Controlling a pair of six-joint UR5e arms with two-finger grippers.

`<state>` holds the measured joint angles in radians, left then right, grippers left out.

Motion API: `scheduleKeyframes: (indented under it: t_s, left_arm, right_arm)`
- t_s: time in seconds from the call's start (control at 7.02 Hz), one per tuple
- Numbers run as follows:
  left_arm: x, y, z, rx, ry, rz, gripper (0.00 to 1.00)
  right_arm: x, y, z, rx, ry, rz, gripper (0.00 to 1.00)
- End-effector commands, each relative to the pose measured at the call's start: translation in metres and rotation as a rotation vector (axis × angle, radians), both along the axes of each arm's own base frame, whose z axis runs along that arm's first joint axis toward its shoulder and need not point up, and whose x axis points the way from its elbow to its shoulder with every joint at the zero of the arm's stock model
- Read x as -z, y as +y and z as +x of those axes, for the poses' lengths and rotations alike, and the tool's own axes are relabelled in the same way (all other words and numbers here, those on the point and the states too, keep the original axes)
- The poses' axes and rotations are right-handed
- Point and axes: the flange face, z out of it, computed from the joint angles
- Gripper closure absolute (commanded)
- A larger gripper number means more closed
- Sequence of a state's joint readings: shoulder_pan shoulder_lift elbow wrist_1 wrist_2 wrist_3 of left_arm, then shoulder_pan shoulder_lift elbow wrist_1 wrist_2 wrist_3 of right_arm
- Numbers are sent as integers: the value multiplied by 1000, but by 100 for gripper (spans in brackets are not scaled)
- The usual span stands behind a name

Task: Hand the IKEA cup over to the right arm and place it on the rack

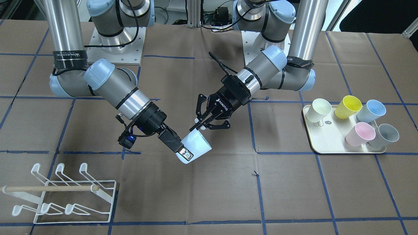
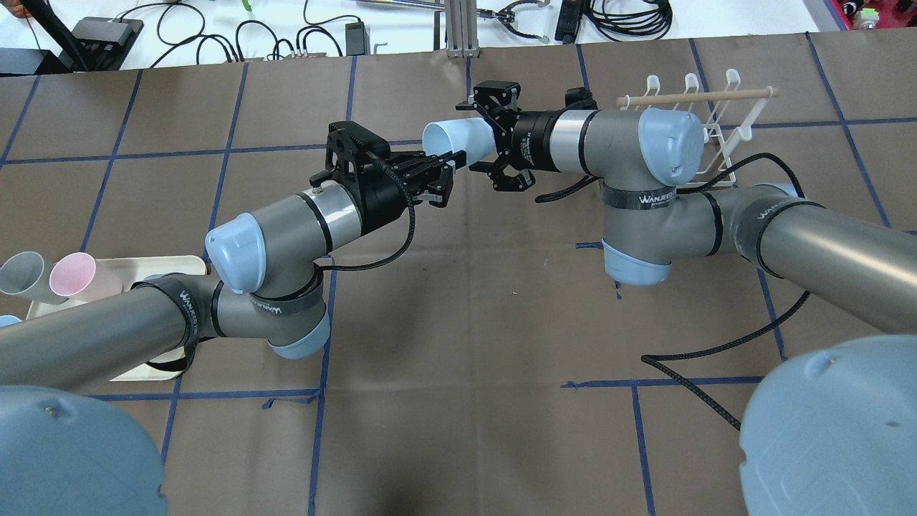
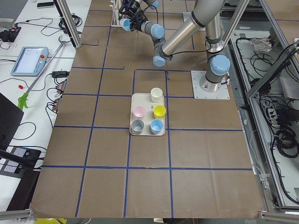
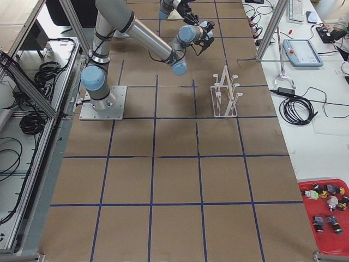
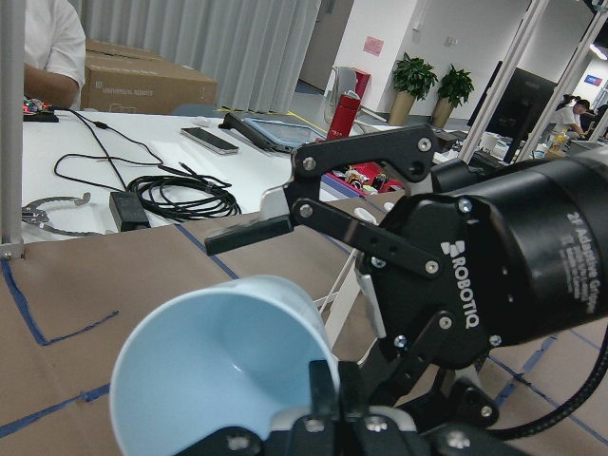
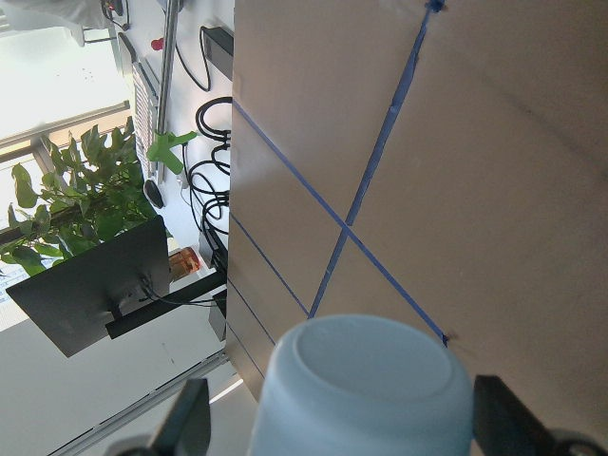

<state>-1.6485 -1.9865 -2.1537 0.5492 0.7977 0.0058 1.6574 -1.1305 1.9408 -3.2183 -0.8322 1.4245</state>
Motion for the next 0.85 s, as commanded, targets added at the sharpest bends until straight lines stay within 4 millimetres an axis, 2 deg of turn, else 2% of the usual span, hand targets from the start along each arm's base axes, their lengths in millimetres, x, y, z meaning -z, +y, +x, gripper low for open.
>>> scheduleKeyframes:
  t_s: [0.0, 0.28, 0.43, 0.57, 0.71]
  left_arm:
    - [0, 0, 0, 0, 2, 2, 100]
    - [0, 0, 0, -1, 3, 3, 100]
    - [-6, 0, 0, -9, 0, -11, 59]
    - [-6, -1, 0, -9, 0, -11, 25]
    - [-7, -2, 2, -11, 1, -14, 5]
  right_arm:
    - [0, 1, 1, -13, -11, 1, 39]
    - [0, 2, 2, -26, -22, 1, 58]
    - [-2, 3, 3, -43, -37, 3, 61]
    - [-2, 3, 3, -42, -37, 3, 61]
    - [-2, 3, 3, -42, -37, 3, 61]
